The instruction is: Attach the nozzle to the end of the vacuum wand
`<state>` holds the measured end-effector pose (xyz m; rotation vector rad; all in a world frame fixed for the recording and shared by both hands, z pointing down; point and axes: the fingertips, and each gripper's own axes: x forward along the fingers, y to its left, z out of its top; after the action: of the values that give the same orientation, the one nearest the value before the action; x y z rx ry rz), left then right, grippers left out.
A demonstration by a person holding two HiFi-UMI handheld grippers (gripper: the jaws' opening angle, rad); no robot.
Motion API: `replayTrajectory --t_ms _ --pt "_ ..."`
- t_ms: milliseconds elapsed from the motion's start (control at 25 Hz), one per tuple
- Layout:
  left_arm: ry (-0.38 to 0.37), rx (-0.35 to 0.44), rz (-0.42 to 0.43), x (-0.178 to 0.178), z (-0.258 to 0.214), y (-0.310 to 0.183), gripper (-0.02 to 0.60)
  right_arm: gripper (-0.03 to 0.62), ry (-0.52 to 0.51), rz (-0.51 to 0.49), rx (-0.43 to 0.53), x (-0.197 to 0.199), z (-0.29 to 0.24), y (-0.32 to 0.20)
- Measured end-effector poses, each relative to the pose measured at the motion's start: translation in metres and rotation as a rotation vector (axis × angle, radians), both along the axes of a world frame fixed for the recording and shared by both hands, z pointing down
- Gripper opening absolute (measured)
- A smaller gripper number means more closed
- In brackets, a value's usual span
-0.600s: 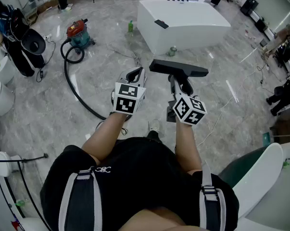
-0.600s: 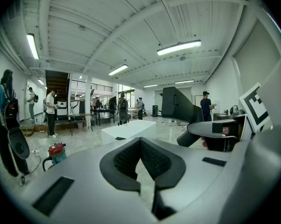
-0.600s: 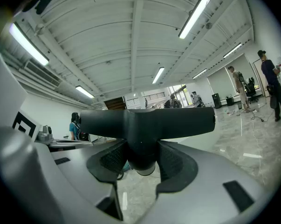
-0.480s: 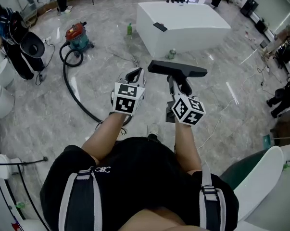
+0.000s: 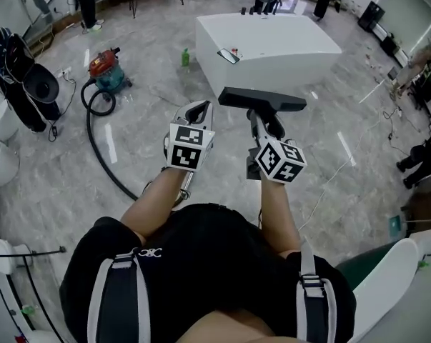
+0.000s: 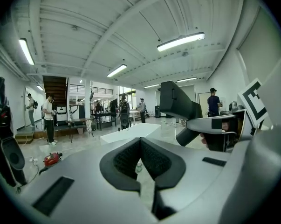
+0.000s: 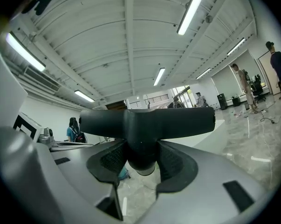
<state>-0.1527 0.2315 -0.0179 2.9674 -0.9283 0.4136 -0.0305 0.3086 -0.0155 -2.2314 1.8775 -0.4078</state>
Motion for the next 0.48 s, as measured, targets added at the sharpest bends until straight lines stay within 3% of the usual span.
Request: replayTrajectory --t_ms 240,480 --pt "0.005 -0.029 -0.028 0.057 0.011 -0.026 0.006 0.192 -0.003 -0.017 -0.009 0.062 0.011 -0.025" --pt "-0.028 -0.067 -0.042 0.081 0.038 -0.047 0.006 0.192 -0.086 -0.046 -0.054 0.092 0.037 -0.052"
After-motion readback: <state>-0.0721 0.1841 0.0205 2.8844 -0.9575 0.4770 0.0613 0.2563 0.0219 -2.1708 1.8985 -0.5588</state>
